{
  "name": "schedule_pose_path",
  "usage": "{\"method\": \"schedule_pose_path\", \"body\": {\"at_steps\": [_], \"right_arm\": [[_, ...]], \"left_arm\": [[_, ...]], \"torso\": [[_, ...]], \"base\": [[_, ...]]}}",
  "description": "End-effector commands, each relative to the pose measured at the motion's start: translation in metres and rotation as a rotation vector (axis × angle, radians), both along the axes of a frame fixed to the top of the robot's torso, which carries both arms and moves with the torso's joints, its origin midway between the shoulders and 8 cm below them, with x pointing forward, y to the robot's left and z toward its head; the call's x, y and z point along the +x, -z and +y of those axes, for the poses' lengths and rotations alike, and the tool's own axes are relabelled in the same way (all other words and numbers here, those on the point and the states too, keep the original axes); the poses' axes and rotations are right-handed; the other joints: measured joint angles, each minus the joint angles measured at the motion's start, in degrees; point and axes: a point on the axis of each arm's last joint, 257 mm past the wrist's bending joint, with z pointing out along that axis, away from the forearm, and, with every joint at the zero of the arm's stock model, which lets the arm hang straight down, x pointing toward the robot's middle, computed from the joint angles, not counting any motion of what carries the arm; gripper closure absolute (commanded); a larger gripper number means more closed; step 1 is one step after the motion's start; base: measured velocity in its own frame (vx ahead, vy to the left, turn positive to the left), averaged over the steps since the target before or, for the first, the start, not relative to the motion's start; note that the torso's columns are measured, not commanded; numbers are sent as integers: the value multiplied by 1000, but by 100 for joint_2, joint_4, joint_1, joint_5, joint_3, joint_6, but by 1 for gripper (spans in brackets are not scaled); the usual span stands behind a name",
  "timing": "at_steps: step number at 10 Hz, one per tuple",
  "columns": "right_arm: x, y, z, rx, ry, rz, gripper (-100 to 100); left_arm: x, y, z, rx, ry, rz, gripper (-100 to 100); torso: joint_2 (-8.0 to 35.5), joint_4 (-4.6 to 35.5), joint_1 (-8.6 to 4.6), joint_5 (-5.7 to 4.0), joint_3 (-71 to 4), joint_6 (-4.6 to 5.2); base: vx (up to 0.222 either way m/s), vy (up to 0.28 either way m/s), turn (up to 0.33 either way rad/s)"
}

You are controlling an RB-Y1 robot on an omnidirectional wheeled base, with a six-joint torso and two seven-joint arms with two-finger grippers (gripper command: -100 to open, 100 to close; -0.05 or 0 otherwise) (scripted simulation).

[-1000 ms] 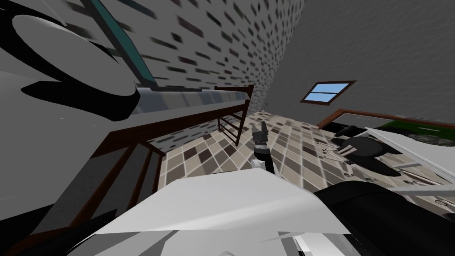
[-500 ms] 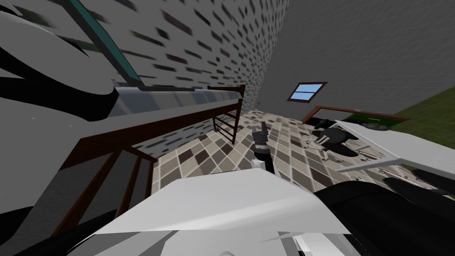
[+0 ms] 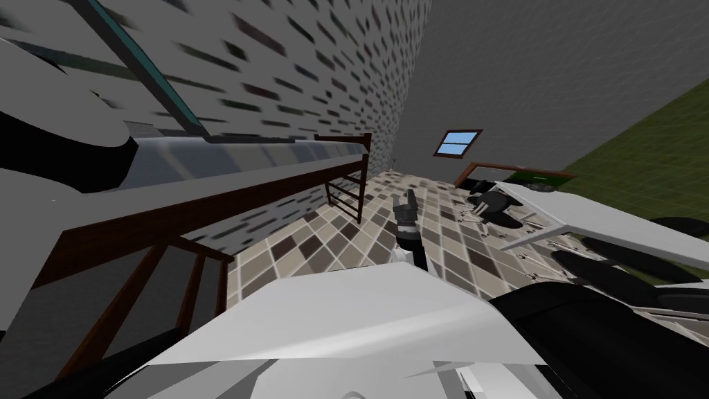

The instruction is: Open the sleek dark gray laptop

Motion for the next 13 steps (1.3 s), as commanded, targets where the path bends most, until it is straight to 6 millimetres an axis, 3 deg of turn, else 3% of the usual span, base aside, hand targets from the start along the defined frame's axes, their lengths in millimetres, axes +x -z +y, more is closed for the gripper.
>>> {"method": "schedule_pose_path", "body": {"at_steps": [1, 2, 3, 6, 8, 9, 11, 12, 13], "right_arm": [[0, 0, 0, 0, 0, 0, 0], [0, 0, 0, 0, 0, 0, 0], [0, 0, 0, 0, 0, 0, 0], [0, 0, 0, 0, 0, 0, 0], [0, 0, 0, 0, 0, 0, 0], [0, 0, 0, 0, 0, 0, 0], [0, 0, 0, 0, 0, 0, 0], [0, 0, 0, 0, 0, 0, 0], [0, 0, 0, 0, 0, 0, 0]], "left_arm": [[-1, 8, 34, -26, -44, 3, -100], [-11, 7, 47, -17, -84, 7, -100], [-3, 15, 60, -57, -76, -5, -100], [-23, 19, 93, -40, -166, 21, -100], [-25, 35, 123, -85, -196, 26, -100], [-39, 36, 140, -81, -241, 31, -100], [-47, 55, 174, -142, -268, 24, -100], [-62, 57, 190, -139, -312, 30, -100], [-67, 58, 195, -133, -331, 37, -100]], "torso": [[14, -4, -7, -3, 3, 13], [24, 6, -6, -1, 14, -1], [21, 9, -1, 0, 15, -5], [16, 7, 1, 1, 11, -4], [15, -3, -11, -3, 4, 11], [25, 5, -10, -3, 14, 3], [34, 5, -3, 0, 18, 8], [34, 12, -4, -2, 22, -4], [16, 7, 7, 2, 12, -5]], "base": [[-95, -8, -301], [-45, -7, -30], [-83, -27, -332], [-49, -9, -120], [-81, -35, -348], [-51, -5, -75], [-100, -34, -319], [-32, -11, -52], [5, -2, 16]]}}
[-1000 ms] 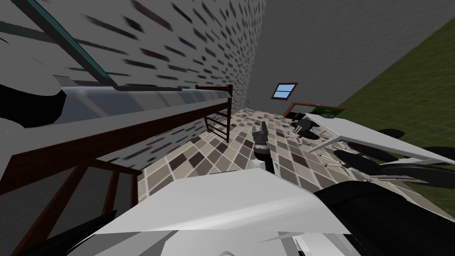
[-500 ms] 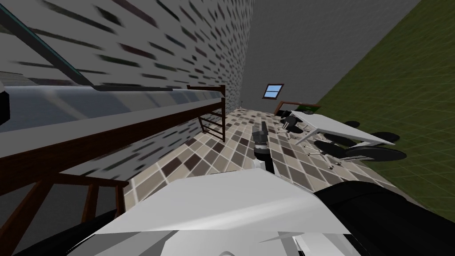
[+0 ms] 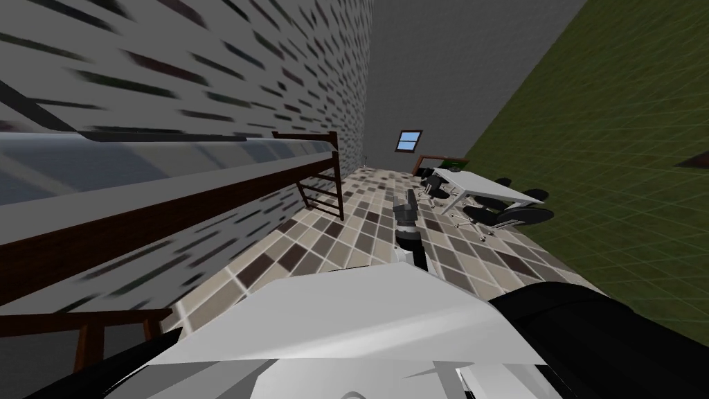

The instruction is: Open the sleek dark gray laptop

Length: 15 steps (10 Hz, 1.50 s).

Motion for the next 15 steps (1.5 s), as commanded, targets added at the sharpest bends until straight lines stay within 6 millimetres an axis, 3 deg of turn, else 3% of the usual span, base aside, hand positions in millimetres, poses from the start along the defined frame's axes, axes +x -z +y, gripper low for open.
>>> {"method": "schedule_pose_path", "body": {"at_steps": [1, 2, 3, 4, 6, 8, 9, 11, 13, 15], "right_arm": [[0, 0, 0, 0, 0, 0, 0], [0, 0, 0, 0, 0, 0, 0], [0, 0, 0, 0, 0, 0, 0], [0, 0, 0, 0, 0, 0, 0], [0, 0, 0, 0, 0, 0, 0], [0, 0, 0, 0, 0, 0, 0], [0, 0, 0, 0, 0, 0, 0], [0, 0, 0, 0, 0, 0, 0], [0, 0, 0, 0, 0, 0, 0], [0, 0, 0, 0, 0, 0, 0]], "left_arm": [[-6, 3, 9, 2, -28, 9, -100], [-1, -14, -20, 53, -3, 19, 100], [0, -17, -23, 45, 13, 4, 100], [13, -18, -37, 53, 40, 9, 100], [15, -34, -66, 96, 70, 5, 100], [32, -35, -88, 95, 122, 0, 100], [22, -47, -103, 129, 127, -2, 100], [42, -47, -130, 123, 193, -14, 100], [37, -57, -153, 155, 209, -16, 100], [54, -55, -176, 143, 273, -24, 100]], "torso": [[-17, -7, 2, 0, -12, 5], [-19, -10, -4, -2, -16, 8], [-27, -8, 3, -1, -17, 0], [-26, -10, -2, 0, -18, 4], [-9, -4, -7, -2, -6, 1], [27, 0, -15, -5, 12, 13], [38, 6, -19, -6, 20, 9], [0, -4, -5, 0, -3, 6], [-9, -4, -2, 1, -7, 0], [6, -7, -14, -5, -2, 15]], "base": [[0, 0, 0], [60, 47, 313], [103, 35, 402], [76, 5, 83], [107, 38, 325], [20, 3, 2], [68, 28, 359], [67, 5, 209], [84, 25, 353], [30, 2, -22]]}}
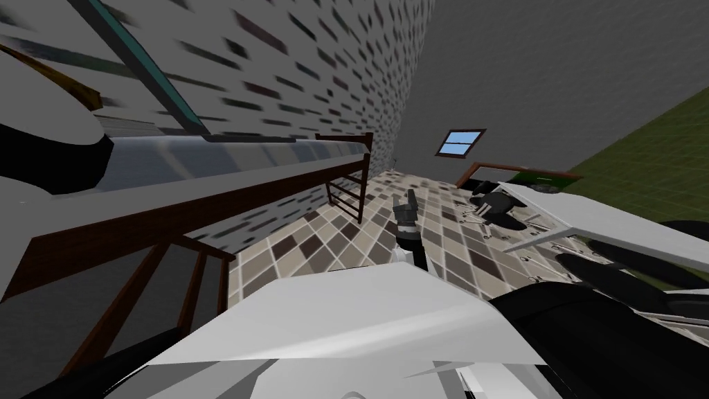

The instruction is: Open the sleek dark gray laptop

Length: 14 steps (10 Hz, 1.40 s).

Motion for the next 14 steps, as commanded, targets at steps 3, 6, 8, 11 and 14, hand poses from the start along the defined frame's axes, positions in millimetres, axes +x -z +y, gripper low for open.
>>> {"method": "schedule_pose_path", "body": {"at_steps": [3, 6, 8, 11, 14], "right_arm": [[0, 0, 0, 0, 0, 0, 0], [0, 0, 0, 0, 0, 0, 0], [0, 0, 0, 0, 0, 0, 0], [0, 0, 0, 0, 0, 0, 0], [0, 0, 0, 0, 0, 0, 0]], "left_arm": [[18, 1, -54, -2, 116, -9, 100], [21, 2, -85, 1, 175, -8, 100], [13, 2, -98, 9, 188, -7, 100], [17, 12, -120, -10, 244, 4, 100], [34, 24, -141, -49, 321, 13, 100]], "torso": [[-8, 2, 5, 2, -2, -8], [-7, 2, 8, 3, -2, -7], [13, 7, 5, 2, 10, -7], [-4, 1, 2, 1, -2, -4], [5, 2, 4, 1, 3, -2]], "base": [[76, -2, 255], [73, 1, 233], [36, 5, 150], [83, -7, 262], [48, -8, 108]]}}
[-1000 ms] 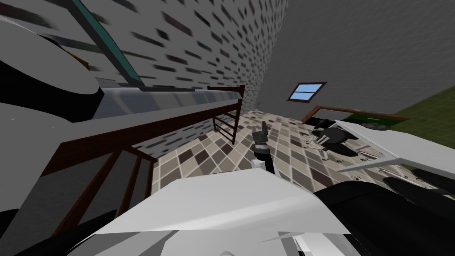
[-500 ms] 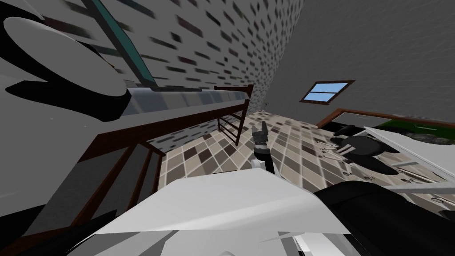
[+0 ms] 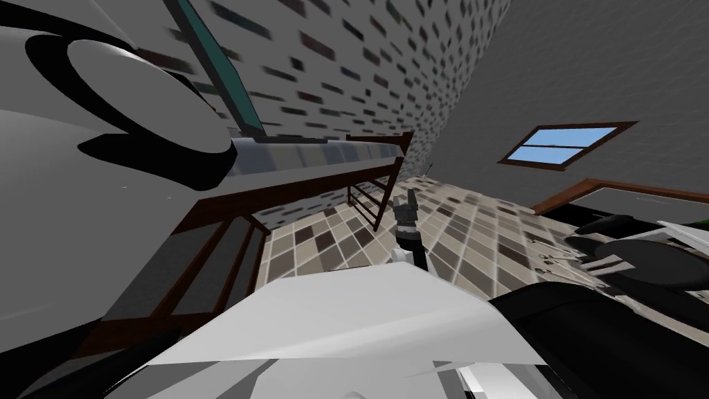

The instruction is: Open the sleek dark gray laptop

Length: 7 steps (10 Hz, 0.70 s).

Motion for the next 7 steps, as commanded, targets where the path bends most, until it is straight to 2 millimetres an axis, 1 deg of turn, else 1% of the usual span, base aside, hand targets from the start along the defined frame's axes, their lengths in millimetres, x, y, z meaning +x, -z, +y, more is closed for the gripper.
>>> {"method": "schedule_pose_path", "body": {"at_steps": [1, 2, 3, 4, 5, 6, 7], "right_arm": [[0, 0, 0, 0, 0, 0, 0], [0, 0, 0, 0, 0, 0, 0], [0, 0, 0, 0, 0, 0, 0], [0, 0, 0, 0, 0, 0, 0], [0, 0, 0, 0, 0, 0, 0], [0, 0, 0, 0, 0, 0, 0], [0, 0, 0, 0, 0, 0, 0]], "left_arm": [[0, 11, -13, -13, 33, 21, 100], [5, 16, -20, -29, 56, 25, 100], [14, 23, -32, -45, 96, 36, 100], [4, 28, -34, -41, 90, 46, 100], [13, 37, -43, -53, 116, 63, 100], [22, 45, -55, -69, 154, 77, 100], [24, 48, -52, -87, 163, 79, 100]], "torso": [[15, 8, 1, 0, 11, -5], [0, 10, 6, 5, 7, -16], [-13, 0, 0, 2, -5, -7], [-8, -2, -5, -2, -5, 1], [-13, 4, 2, 3, -3, -13], [-15, -1, 1, 2, -7, -6], [-6, -1, -3, -1, -3, -1]], "base": [[72, -1, 358], [95, -27, 378], [45, -22, 47], [71, -5, 332], [91, -26, 331], [51, -30, 42], [12, -7, -39]]}}
